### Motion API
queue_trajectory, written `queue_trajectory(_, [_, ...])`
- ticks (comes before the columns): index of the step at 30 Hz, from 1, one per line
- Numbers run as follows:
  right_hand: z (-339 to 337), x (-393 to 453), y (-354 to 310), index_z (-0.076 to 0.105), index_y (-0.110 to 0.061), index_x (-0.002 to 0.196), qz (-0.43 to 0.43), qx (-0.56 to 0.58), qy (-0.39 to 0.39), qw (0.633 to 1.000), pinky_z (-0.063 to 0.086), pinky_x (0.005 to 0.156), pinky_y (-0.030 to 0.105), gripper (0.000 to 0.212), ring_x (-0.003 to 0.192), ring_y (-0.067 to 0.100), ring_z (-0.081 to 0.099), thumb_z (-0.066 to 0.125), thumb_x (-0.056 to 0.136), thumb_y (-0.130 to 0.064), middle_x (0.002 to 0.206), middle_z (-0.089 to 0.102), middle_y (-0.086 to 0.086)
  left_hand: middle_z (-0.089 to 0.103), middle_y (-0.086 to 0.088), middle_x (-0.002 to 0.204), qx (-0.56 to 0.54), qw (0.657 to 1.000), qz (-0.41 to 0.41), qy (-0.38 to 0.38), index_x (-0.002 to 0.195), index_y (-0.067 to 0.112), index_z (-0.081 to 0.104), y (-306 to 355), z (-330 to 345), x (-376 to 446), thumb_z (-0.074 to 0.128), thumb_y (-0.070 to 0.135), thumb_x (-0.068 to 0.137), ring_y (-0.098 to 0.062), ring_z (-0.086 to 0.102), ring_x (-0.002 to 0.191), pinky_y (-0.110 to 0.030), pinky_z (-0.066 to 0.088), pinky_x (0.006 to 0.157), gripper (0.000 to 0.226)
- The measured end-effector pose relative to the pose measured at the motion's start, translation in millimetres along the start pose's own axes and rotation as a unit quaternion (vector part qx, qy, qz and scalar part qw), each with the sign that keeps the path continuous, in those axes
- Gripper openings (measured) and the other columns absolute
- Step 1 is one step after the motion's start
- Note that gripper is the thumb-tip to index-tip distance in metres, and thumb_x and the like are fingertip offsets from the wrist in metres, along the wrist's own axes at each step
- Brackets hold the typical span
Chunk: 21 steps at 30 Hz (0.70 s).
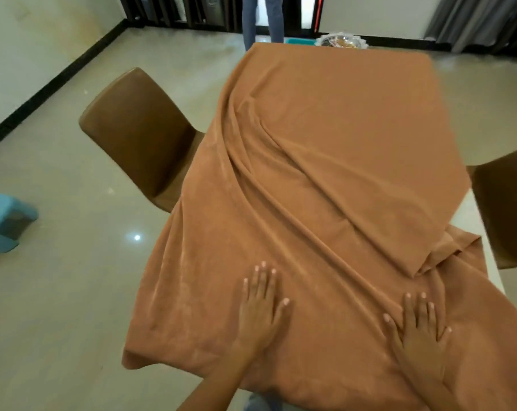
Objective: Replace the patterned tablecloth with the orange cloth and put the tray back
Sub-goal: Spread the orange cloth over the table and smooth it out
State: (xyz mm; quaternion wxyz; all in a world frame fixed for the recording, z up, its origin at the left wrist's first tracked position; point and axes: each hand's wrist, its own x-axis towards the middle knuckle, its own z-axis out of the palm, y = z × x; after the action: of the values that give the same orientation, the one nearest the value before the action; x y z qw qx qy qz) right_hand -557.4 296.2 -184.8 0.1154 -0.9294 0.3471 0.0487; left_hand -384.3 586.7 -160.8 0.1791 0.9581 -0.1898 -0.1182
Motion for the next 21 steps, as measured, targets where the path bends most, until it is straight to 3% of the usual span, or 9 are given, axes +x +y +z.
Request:
queue_trajectory(1, [-16.6, -5.2, -9.3, 0.034, -0.021, 0.144, 0.005, 0.007, -0.036, 0.999, 0.022, 0.101, 0.070, 0.088, 0.138, 0.031, 0.025, 0.007, 0.082, -0.077, 0.152, 0.029, 0.011, 0.014, -0.009, 0.158, 0.020, 0.999, 0.033, -0.015, 0.150, 0.012, 0.022, 12.5, 7.4, 3.6, 0.015, 0.056, 0.098, -0.021, 0.003, 0.145, -0.040, 0.001, 0.114, 0.068])
queue_trajectory(3, [-19.5, -1.7, -25.5, 0.043, -0.018, 0.138, -0.003, -0.007, 0.016, 1.000, 0.024, 0.101, 0.066, 0.084, 0.131, 0.034, 0.034, 0.015, 0.082, -0.074, 0.145, 0.038, 0.015, 0.020, -0.008, 0.157, 0.045, 0.993, 0.103, -0.037, 0.149, 0.011, 0.026, 46.0, 31.3, 7.0, 0.022, 0.055, 0.098, -0.019, 0.003, 0.146, -0.040, 0.005, 0.114, 0.068])
queue_trajectory(4, [-28.0, -1.2, -26.0, 0.051, -0.014, 0.131, 0.007, -0.014, 0.004, 1.000, 0.026, 0.101, 0.064, 0.083, 0.125, 0.037, 0.040, 0.016, 0.083, -0.073, 0.137, 0.045, 0.019, 0.020, -0.008, 0.157, 0.058, 0.990, 0.126, -0.034, 0.148, 0.012, 0.027, 62.2, 41.9, 7.9, 0.024, 0.056, 0.097, -0.019, 0.005, 0.146, -0.040, 0.006, 0.114, 0.068])
queue_trajectory(7, [-49.7, 17.9, -6.8, 0.060, 0.000, 0.110, 0.046, 0.000, 0.046, 0.998, 0.036, 0.099, 0.058, 0.094, 0.108, 0.043, 0.051, 0.003, 0.088, -0.071, 0.115, 0.058, 0.028, 0.019, -0.005, 0.157, 0.055, 0.985, 0.156, -0.056, 0.147, 0.013, 0.030, 99.3, 54.6, 11.9, 0.027, 0.058, 0.096, -0.021, 0.016, 0.145, -0.042, 0.011, 0.113, 0.068])
queue_trajectory(9, [-62.5, 54.8, 6.2, 0.051, -0.001, 0.128, 0.033, 0.030, 0.049, 0.998, 0.033, 0.105, 0.056, 0.091, 0.119, 0.041, 0.048, 0.003, 0.089, -0.069, 0.131, 0.052, 0.024, 0.020, -0.006, 0.156, 0.075, 0.980, 0.171, -0.071, 0.147, 0.013, 0.032, 120.0, 61.6, 8.1, 0.029, 0.060, 0.094, -0.023, 0.020, 0.144, -0.044, 0.014, 0.112, 0.071])
queue_trajectory(11, [-63.3, 86.7, 28.9, 0.029, -0.013, 0.146, 0.001, 0.006, 0.020, 1.000, 0.021, 0.113, 0.053, 0.084, 0.138, 0.030, 0.031, 0.002, 0.089, -0.068, 0.151, 0.031, 0.013, 0.023, -0.010, 0.155, 0.073, 0.983, 0.152, -0.069, 0.146, 0.010, 0.032, 135.5, 70.5, 3.7, 0.028, 0.063, 0.093, -0.024, 0.019, 0.144, -0.046, 0.015, 0.111, 0.075])
queue_trajectory(14, [-55.0, 101.3, 76.3, 0.002, -0.031, 0.150, 0.008, -0.021, -0.008, 1.000, 0.011, 0.114, 0.055, 0.073, 0.146, 0.023, 0.009, 0.001, 0.087, -0.068, 0.159, 0.010, 0.002, 0.024, -0.014, 0.154, 0.070, 0.989, 0.121, -0.050, 0.146, 0.006, 0.032, 150.2, 79.3, 0.2, 0.027, 0.066, 0.091, -0.028, 0.019, 0.144, -0.048, 0.018, 0.110, 0.081])
queue_trajectory(18, [-51.5, 74.4, 124.4, 0.021, -0.026, 0.149, 0.085, -0.004, 0.011, 0.996, 0.017, 0.109, 0.059, 0.076, 0.138, 0.032, 0.026, 0.013, 0.086, -0.068, 0.153, 0.026, 0.010, 0.021, -0.014, 0.155, 0.087, 0.985, 0.144, -0.038, 0.145, 0.002, 0.030, 165.5, 90.6, -5.1, 0.028, 0.066, 0.091, -0.027, 0.019, 0.144, -0.047, 0.019, 0.110, 0.084])
queue_trajectory(21, [-66.7, 83.1, 124.1, 0.048, -0.007, 0.129, 0.141, 0.065, 0.059, 0.986, 0.019, 0.106, 0.062, 0.084, 0.125, 0.041, 0.035, 0.015, 0.085, -0.070, 0.134, 0.042, 0.024, 0.023, -0.013, 0.155, 0.091, 0.984, 0.149, -0.039, 0.144, 0.002, 0.033, 173.3, 93.8, -9.5, 0.028, 0.067, 0.090, -0.026, 0.021, 0.143, -0.047, 0.021, 0.109, 0.085])
